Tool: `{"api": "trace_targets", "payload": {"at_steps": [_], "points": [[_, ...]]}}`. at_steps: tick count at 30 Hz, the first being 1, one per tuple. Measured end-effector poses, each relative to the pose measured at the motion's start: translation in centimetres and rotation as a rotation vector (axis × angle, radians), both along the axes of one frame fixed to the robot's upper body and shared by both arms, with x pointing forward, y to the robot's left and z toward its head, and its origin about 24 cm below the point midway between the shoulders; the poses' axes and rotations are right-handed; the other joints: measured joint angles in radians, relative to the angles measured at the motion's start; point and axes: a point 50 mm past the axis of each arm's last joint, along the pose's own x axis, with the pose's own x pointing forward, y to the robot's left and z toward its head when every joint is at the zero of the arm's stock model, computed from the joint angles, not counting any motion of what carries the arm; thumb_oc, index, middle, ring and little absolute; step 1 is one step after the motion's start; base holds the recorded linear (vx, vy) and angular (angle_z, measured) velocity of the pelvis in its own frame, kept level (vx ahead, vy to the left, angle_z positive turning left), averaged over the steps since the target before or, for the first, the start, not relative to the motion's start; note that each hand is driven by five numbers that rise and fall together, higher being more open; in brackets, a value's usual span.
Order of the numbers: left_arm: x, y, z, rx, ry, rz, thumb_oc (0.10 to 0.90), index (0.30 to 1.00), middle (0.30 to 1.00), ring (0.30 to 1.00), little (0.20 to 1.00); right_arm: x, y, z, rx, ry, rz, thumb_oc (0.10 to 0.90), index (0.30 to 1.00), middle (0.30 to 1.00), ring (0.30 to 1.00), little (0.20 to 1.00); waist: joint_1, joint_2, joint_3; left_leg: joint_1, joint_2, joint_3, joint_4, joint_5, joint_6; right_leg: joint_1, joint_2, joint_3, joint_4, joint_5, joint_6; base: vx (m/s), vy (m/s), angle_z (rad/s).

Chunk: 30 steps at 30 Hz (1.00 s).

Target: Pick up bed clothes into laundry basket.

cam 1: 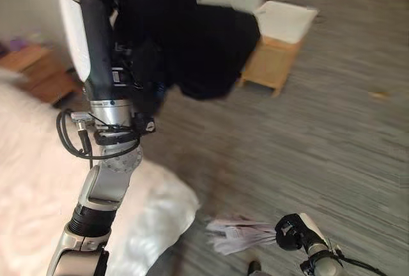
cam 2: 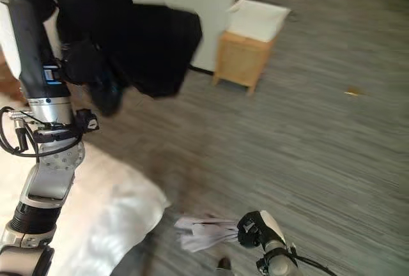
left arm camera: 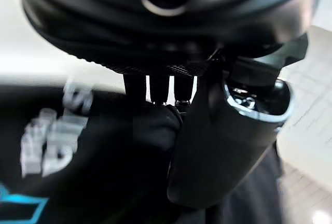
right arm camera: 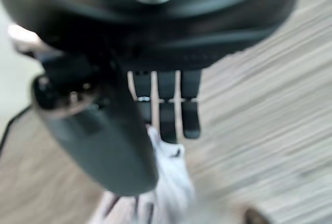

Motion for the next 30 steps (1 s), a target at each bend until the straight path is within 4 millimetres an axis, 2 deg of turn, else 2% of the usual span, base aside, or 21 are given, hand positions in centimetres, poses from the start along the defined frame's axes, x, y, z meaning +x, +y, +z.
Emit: {"api": "trace_targets", "payload": {"at_steps": [1, 2, 3, 4, 6, 8, 9, 10, 11, 12, 14, 16, 17, 18, 19, 20, 22, 24, 27, 28, 30], "points": [[-0.1, 0.0, -0.6, -0.063, 0.027, -0.039, 0.400, 0.300, 0.300, 0.300, 0.300, -0.1, 0.3, 0.0, 0.003, 0.001, 0.006, 0.400, 0.300, 0.300, 0.300, 0.300, 0.018, -0.022, -0.007, -0.025, 0.010, -0.086, 0.081, 0.015, 0.010, 0.017, 0.018, 0.032, -0.037, 0.008, 0.000, 0.14, -0.377, -2.42], [-0.3, 0.2, -2.0, -0.161, 0.088, -0.091, 0.400, 0.300, 0.300, 0.300, 0.300, 0.6, 0.5, 0.4, 0.003, -0.024, 0.024, 0.400, 0.300, 0.300, 0.300, 0.300, 0.044, -0.046, -0.001, -0.045, -0.038, -0.284, 0.146, -0.072, -0.014, 0.019, 0.023, 0.138, -0.056, 0.021, 0.015, 0.16, -0.355, -1.97], [-0.1, 0.1, -2.7, -0.172, 0.133, -0.126, 0.400, 0.300, 0.300, 0.300, 0.300, 1.1, 0.4, 0.7, -0.006, -0.035, 0.034, 0.400, 0.300, 0.300, 0.300, 0.300, 0.043, -0.055, 0.007, -0.062, -0.077, -0.350, 0.159, -0.114, -0.026, 0.020, 0.024, 0.174, -0.055, 0.012, 0.007, 0.22, -0.474, -2.08], [0.2, -1.0, -4.4, -0.224, 0.237, -0.229, 0.400, 0.300, 0.300, 0.300, 0.300, 2.0, -0.4, 1.5, -0.053, -0.055, 0.061, 0.400, 0.300, 0.300, 0.300, 0.300, 0.056, -0.056, 0.029, -0.140, -0.193, -0.467, 0.239, -0.139, -0.008, 0.021, 0.004, 0.249, -0.054, 0.008, 0.000, 0.16, -0.322, -1.33], [0.4, -3.6, -6.7, -0.206, 0.364, -0.354, 0.400, 0.300, 0.300, 0.300, 0.300, 2.6, -1.2, 2.1, -0.087, -0.072, 0.061, 0.400, 0.300, 0.300, 0.300, 0.300, 0.048, -0.057, 0.063, -0.247, -0.248, -0.437, 0.396, -0.169, 0.011, 0.072, -0.038, 0.251, -0.081, 0.014, 0.021, 0.11, -0.164, -0.65], [-0.3, -6.2, -9.3, -0.141, 0.497, -0.472, 0.400, 0.300, 0.300, 0.300, 0.300, 3.7, -1.6, 3.5, -0.138, -0.113, 0.114, 0.400, 0.300, 0.300, 0.300, 0.300, 0.046, -0.023, 0.085, -0.266, -0.295, -0.384, 0.378, -0.110, 0.012, 0.043, -0.069, 0.272, 0.024, -0.043, 0.047, 0.25, -0.143, -0.47], [-0.6, -6.3, -10.1, -0.131, 0.527, -0.478, 0.400, 0.300, 0.300, 0.300, 0.300, 4.2, -1.0, 3.9, -0.140, -0.131, 0.144, 0.400, 0.300, 0.300, 0.300, 0.300, 0.046, -0.008, 0.092, -0.269, -0.289, -0.384, 0.406, -0.085, -0.040, 0.019, -0.049, 0.267, 0.095, -0.102, 0.041, 0.42, -0.148, -0.68], [-0.8, -6.1, -11.8, -0.081, 0.596, -0.468, 0.400, 0.300, 0.300, 0.300, 0.300, 4.6, 0.5, 4.3, -0.132, -0.169, 0.206, 0.400, 0.300, 0.300, 0.300, 0.300, 0.050, -0.027, 0.103, -0.333, -0.290, -0.382, 0.527, -0.018, -0.094, 0.083, 0.005, 0.284, 0.015, -0.121, 0.001, 0.40, -0.069, -0.46], [-0.8, -6.4, -13.0, -0.079, 0.640, -0.461, 0.400, 0.300, 0.300, 0.300, 0.300, 4.9, 0.6, 4.8, -0.152, -0.187, 0.229, 0.400, 0.300, 0.300, 0.300, 0.300, 0.058, -0.013, 0.105, -0.346, -0.295, -0.376, 0.521, -0.129, -0.068, 0.116, 0.005, 0.303, -0.046, -0.095, 0.000, 0.62, -0.112, -0.73], [-0.6, -6.4, -14.6, -0.055, 0.707, -0.443, 0.400, 0.300, 0.300, 0.300, 0.300, 6.7, 0.8, 6.3, -0.188, -0.255, 0.258, 0.400, 0.300, 0.300, 0.300, 0.300, 0.082, 0.008, 0.116, -0.381, -0.347, -0.329, 0.350, -0.276, 0.016, 0.120, -0.011, 0.335, -0.092, -0.088, -0.004, 0.64, -0.060, -0.46], [-0.1, -6.2, -17.5, 0.014, 0.820, -0.386, 0.400, 0.300, 0.300, 0.300, 0.300, 8.5, 0.9, 7.5, -0.231, -0.319, 0.271, 0.400, 0.300, 0.300, 0.300, 0.300, 0.085, 0.030, 0.121, -0.433, -0.386, -0.196, 0.041, -0.262, 0.058, 0.171, -0.012, 0.309, -0.141, -0.098, 0.030, 0.55, -0.036, -0.10], [-0.2, -5.1, -20.8, 0.042, 0.963, -0.307, 0.400, 0.300, 0.300, 0.300, 0.300, 9.4, 1.1, 8.4, -0.255, -0.364, 0.282, 0.400, 0.300, 0.300, 0.300, 0.300, 0.094, 0.037, 0.126, -0.438, -0.398, -0.072, -0.167, -0.208, 0.056, 0.238, 0.005, 0.286, -0.144, -0.152, 0.065, 0.59, 0.034, -0.07], [-0.9, -3.8, -22.7, 0.061, 1.067, -0.247, 0.400, 0.300, 0.300, 0.300, 0.300, 9.6, 1.3, 8.9, -0.273, -0.405, 0.285, 0.400, 0.300, 0.300, 0.300, 0.300, 0.114, 0.039, 0.121, -0.433, -0.404, -0.037, -0.224, -0.192, 0.076, 0.292, 0.009, 0.290, -0.147, -0.198, 0.083, 0.72, 0.054, -0.44], [-1.9, -2.3, -23.7, 0.061, 1.111, -0.202, 0.400, 0.300, 0.300, 0.300, 0.300, 9.7, 1.9, 9.4, -0.289, -0.434, 0.313, 0.400, 0.300, 0.300, 0.300, 0.300, 0.115, 0.033, 0.115, -0.432, -0.406, -0.037, -0.170, -0.208, 0.159, 0.335, 0.005, 0.306, -0.136, -0.239, 0.088, 0.74, 0.029, -0.49], [-2.7, -1.0, -24.5, 0.057, 1.152, -0.157, 0.400, 0.300, 0.300, 0.300, 0.300, 9.7, 2.5, 9.6, -0.288, -0.455, 0.328, 0.400, 0.300, 0.300, 0.300, 0.300, 0.107, 0.002, 0.108, -0.433, -0.423, -0.052, -0.125, -0.179, 0.205, 0.356, -0.017, 0.310, -0.104, -0.273, 0.098, 0.46, -0.019, -0.28], [-3.3, -0.1, -25.1, 0.046, 1.185, -0.123, 0.400, 0.300, 0.300, 0.300, 0.300, 9.7, 2.9, 9.9, -0.289, -0.472, 0.343, 0.400, 0.300, 0.300, 0.300, 0.300, 0.099, -0.019, 0.095, -0.429, -0.441, -0.051, -0.110, -0.170, 0.212, 0.346, -0.045, 0.309, -0.060, -0.298, 0.112, 0.75, -0.120, -0.09], [-3.6, 0.7, -25.5, 0.040, 1.210, -0.086, 0.400, 0.300, 0.300, 0.300, 0.300, 8.6, 0.8, 12.8, -0.298, -0.571, 0.283, 0.400, 0.300, 0.300, 0.300, 0.300, 0.077, -0.005, 0.088, -0.331, -0.516, -0.125, -0.181, -0.122, 0.237, 0.114, -0.092, 0.338, 0.537, -0.252, 0.313, 0.58, -0.113, 0.32], [-2.7, 1.1, -24.6, 0.089, 1.184, -0.087, 0.400, 0.300, 0.300, 0.300, 0.300, 8.5, 0.0, 13.4, -0.252, -0.626, 0.172, 0.400, 0.300, 0.300, 0.300, 0.300, 0.037, -0.023, 0.096, -0.195, -0.558, -0.204, -0.236, -0.147, 0.251, -0.057, -0.042, 0.420, 0.929, -0.185, 0.287, 0.47, 0.039, 1.10], [-1.0, 0.6, -21.7, 0.112, 1.055, -0.101, 0.400, 0.300, 0.300, 0.300, 0.300, 9.6, -0.3, 16.7, -0.292, -0.755, 0.181, 0.400, 0.300, 0.300, 0.300, 0.300, 0.038, 0.009, 0.110, -0.066, -0.556, -0.306, -0.249, -0.278, 0.290, -0.311, -0.055, 0.383, 1.045, -0.200, 0.250, 0.58, -0.013, 0.78], [0.2, 0.1, -20.5, 0.139, 1.006, -0.118, 0.400, 0.300, 0.300, 0.300, 0.300, 10.0, 0.1, 18.8, -0.312, -0.855, 0.190, 0.400, 0.300, 0.300, 0.300, 0.300, -0.017, 0.075, 0.121, 0.003, -0.535, -0.398, -0.275, -0.283, 0.261, -0.410, -0.082, 0.296, 0.926, -0.235, 0.147, 0.49, -0.181, 1.25], [1.2, -0.6, -19.2, 0.169, 0.956, -0.137, 0.400, 0.300, 0.300, 0.300, 0.300, 10.1, 0.4, 19.9, -0.346, -0.897, 0.237, 0.400, 0.300, 0.300, 0.300, 0.300, -0.055, 0.102, 0.126, 0.086, -0.506, -0.436, -0.311, -0.291, 0.231, -0.449, -0.034, 0.308, 0.689, -0.206, 0.108, 0.51, -0.260, 1.32]]}}
